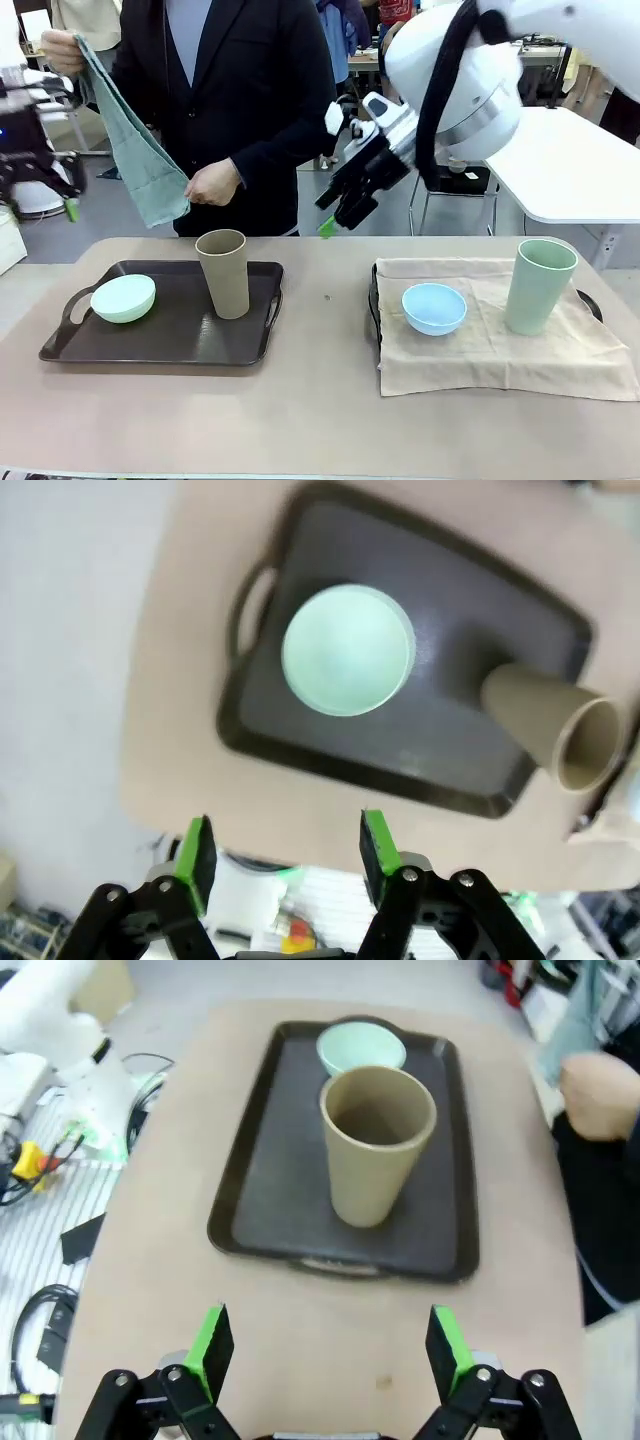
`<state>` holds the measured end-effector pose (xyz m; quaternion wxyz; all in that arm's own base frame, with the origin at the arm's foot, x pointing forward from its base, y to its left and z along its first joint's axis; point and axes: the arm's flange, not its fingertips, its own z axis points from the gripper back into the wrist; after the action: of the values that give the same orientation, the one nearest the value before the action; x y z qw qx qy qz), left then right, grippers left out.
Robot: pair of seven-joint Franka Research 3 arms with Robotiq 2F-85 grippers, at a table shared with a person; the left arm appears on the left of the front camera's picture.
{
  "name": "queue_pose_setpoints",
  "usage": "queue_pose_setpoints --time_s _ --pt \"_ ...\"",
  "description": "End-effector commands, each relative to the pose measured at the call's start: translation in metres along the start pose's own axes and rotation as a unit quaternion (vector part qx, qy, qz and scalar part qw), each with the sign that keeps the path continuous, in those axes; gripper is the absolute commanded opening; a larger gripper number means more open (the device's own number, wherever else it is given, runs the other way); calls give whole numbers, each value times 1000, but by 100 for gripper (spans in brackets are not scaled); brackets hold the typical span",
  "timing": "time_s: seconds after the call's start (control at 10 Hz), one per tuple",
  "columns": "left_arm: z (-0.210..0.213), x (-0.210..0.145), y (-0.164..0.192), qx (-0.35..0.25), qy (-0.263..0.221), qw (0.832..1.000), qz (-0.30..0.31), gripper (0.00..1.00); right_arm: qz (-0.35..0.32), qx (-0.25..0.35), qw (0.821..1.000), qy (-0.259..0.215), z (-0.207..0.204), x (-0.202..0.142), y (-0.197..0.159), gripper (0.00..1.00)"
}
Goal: Set up a tray with a mat and arrange the tableware.
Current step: Pick up the Picnic Bowl and Reusable plastic cup from the Handle tray in front of the human's position and hold them in the air.
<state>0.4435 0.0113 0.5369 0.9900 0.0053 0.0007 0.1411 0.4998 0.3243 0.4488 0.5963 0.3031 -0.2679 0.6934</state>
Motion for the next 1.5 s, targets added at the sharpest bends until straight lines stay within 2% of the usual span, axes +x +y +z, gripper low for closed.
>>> queue_pose_setpoints --time_s 0.0,0.1,0.2,0.3,0.4,0.5,0.6,0.9,1.1,1.4 --pt "-26 1 3 -43 4 995 -92 75 35 80 995 -38 -40 -20 -30 100" --pt "-32 6 1 -3 -36 988 -152 75 39 93 994 -50 -59 -24 -38 100" --pt "-29 3 2 76 -54 980 -175 75 23 38 999 -18 -30 -13 -11 100" --pt "-35 9 -5 -19 -9 996 -88 75 23 38 999 -18 -30 -13 -11 100" --pt "-35 9 -5 -19 -9 996 -88 75 23 38 999 -18 -30 -13 -11 100" --pt "-38 9 -5 18 -18 990 -138 75 33 64 997 -34 -54 -23 -25 100" --pt "-55 9 -7 5 -17 991 -136 75 31 55 997 -47 -70 -25 -31 100" --pt "-66 21 0 -12 -41 981 -188 75 11 45 997 -59 -117 -19 -56 100" --pt "-83 16 6 -26 -51 977 -205 75 -30 14 998 -54 -137 -27 -63 100" --pt "-106 14 4 -13 -60 971 -232 75 -40 -2 998 -57 -158 -33 -68 100"
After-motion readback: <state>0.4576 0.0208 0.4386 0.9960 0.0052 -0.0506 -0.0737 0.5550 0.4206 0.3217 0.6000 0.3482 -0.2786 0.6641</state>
